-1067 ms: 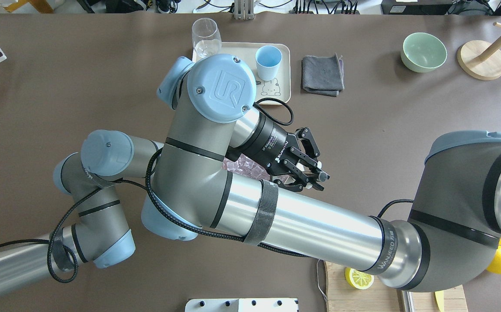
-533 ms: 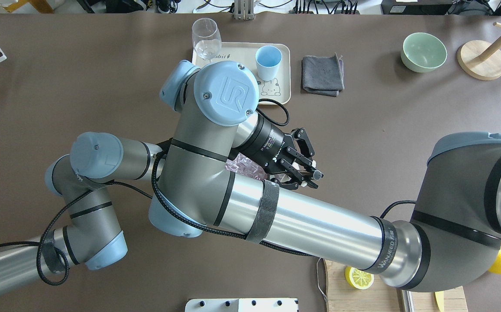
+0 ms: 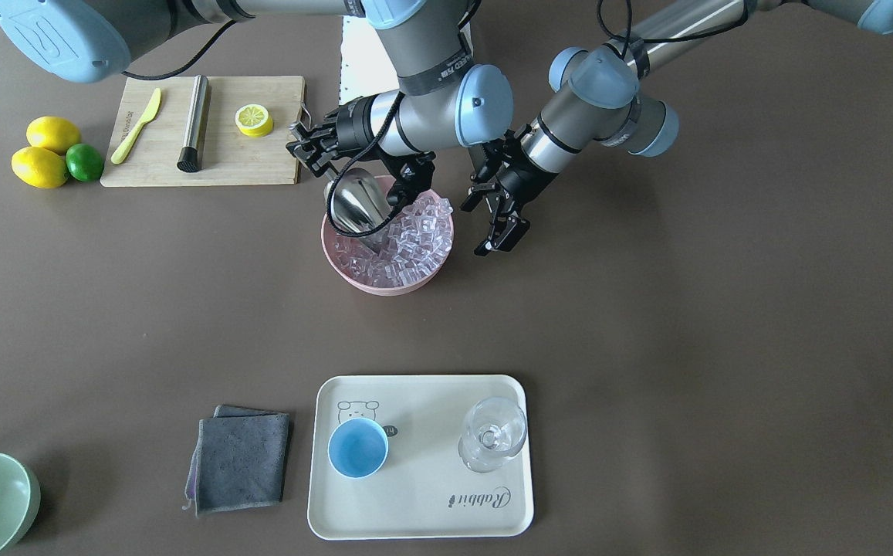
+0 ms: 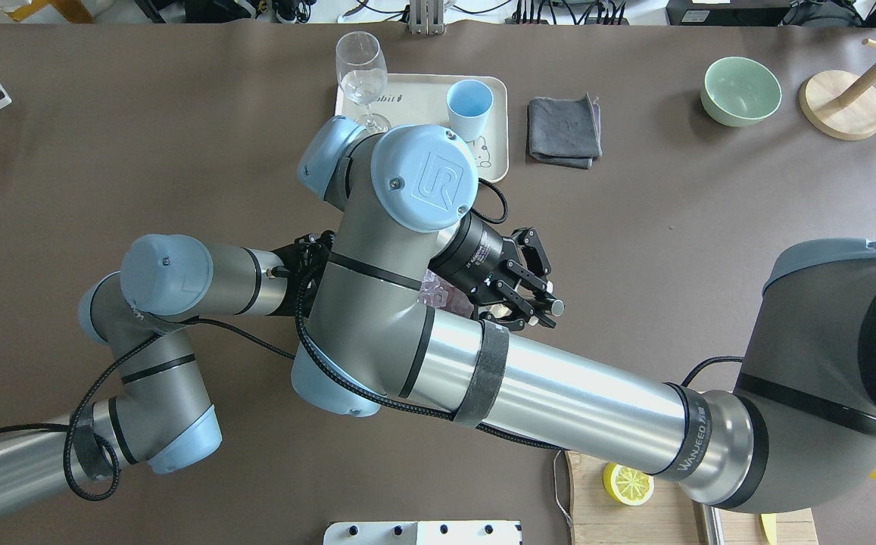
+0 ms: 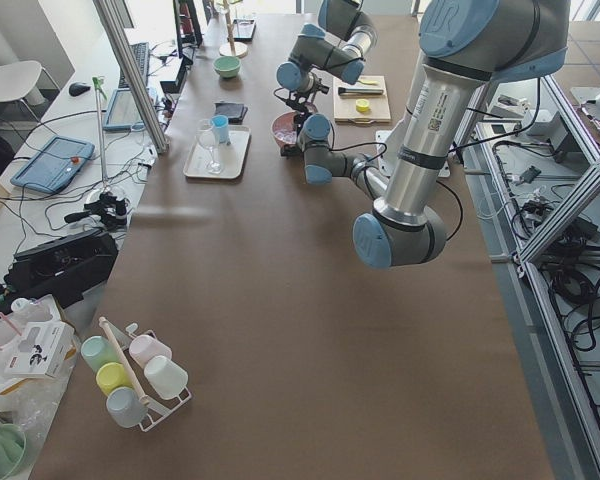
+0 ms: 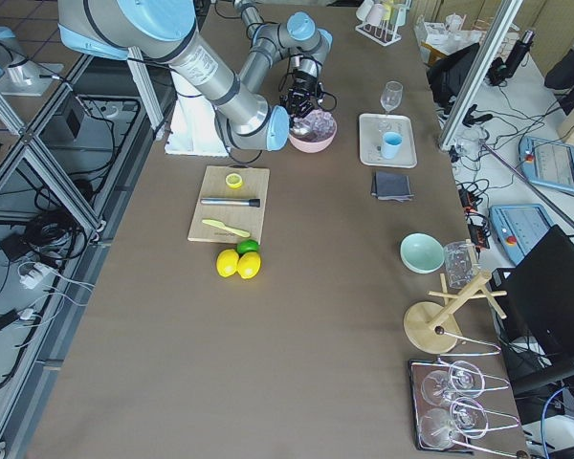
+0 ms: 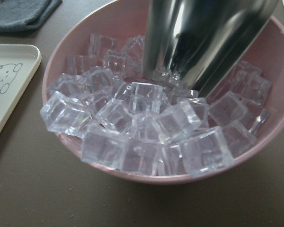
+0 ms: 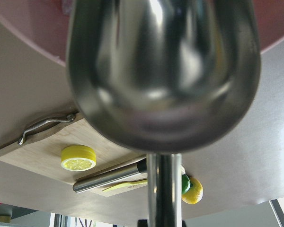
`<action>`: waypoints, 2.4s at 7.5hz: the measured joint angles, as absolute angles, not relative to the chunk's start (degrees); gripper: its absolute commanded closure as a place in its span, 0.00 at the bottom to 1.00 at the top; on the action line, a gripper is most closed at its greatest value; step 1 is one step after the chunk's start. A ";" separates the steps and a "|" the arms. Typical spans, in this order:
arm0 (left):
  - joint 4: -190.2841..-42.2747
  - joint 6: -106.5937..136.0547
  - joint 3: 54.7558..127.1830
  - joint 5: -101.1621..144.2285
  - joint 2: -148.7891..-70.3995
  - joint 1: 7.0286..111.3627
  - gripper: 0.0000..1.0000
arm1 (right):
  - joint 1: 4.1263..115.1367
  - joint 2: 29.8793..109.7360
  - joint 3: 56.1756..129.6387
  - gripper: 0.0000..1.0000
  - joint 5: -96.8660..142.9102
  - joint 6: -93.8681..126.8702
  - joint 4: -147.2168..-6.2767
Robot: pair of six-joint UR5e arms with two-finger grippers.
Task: Put ice in cup with scoop
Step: 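Dip the scoop into the ice cubes while the left gripper steadies the bowl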
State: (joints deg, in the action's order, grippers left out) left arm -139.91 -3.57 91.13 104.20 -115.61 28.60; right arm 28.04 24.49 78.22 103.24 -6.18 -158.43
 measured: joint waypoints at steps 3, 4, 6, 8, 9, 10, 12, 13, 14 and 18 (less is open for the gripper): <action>-139.98 -3.60 90.91 103.98 -115.73 28.56 0.02 | 28.03 29.87 84.91 1.00 103.03 -5.78 -154.87; -139.96 -3.60 90.84 103.93 -115.75 28.52 0.02 | 28.04 32.45 88.25 1.00 103.02 -5.52 -153.59; -139.93 -3.60 90.74 103.89 -115.82 28.52 0.02 | 28.11 35.75 92.34 1.00 103.01 -5.25 -151.27; -139.88 -3.60 90.71 103.78 -115.89 28.49 0.02 | 28.07 38.11 94.82 1.00 103.01 -5.22 -148.00; -139.86 -3.60 90.71 103.23 -115.96 28.34 0.02 | 28.06 39.97 96.62 1.00 103.01 -5.20 -145.46; -139.88 -3.60 90.70 102.85 -116.04 28.14 0.02 | 28.12 41.51 97.99 1.00 103.06 -5.19 -143.26; -139.91 -3.60 90.70 102.61 -116.20 27.99 0.02 | 28.19 44.65 100.30 1.00 103.19 -5.12 -138.91; -139.88 -3.60 90.70 102.58 -116.25 27.96 0.02 | 28.21 45.43 100.74 1.00 103.24 -5.15 -137.91; -139.86 -3.56 90.70 102.57 -116.27 27.95 0.02 | 28.21 46.14 101.02 1.00 103.34 -5.17 -136.56; -139.84 -3.52 90.63 102.49 -116.28 27.95 0.02 | 28.22 47.85 101.25 1.00 103.85 -5.10 -130.22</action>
State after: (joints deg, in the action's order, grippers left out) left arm -139.84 -3.52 90.63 102.49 -116.28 27.95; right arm 28.22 47.85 101.25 103.85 -5.10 -130.22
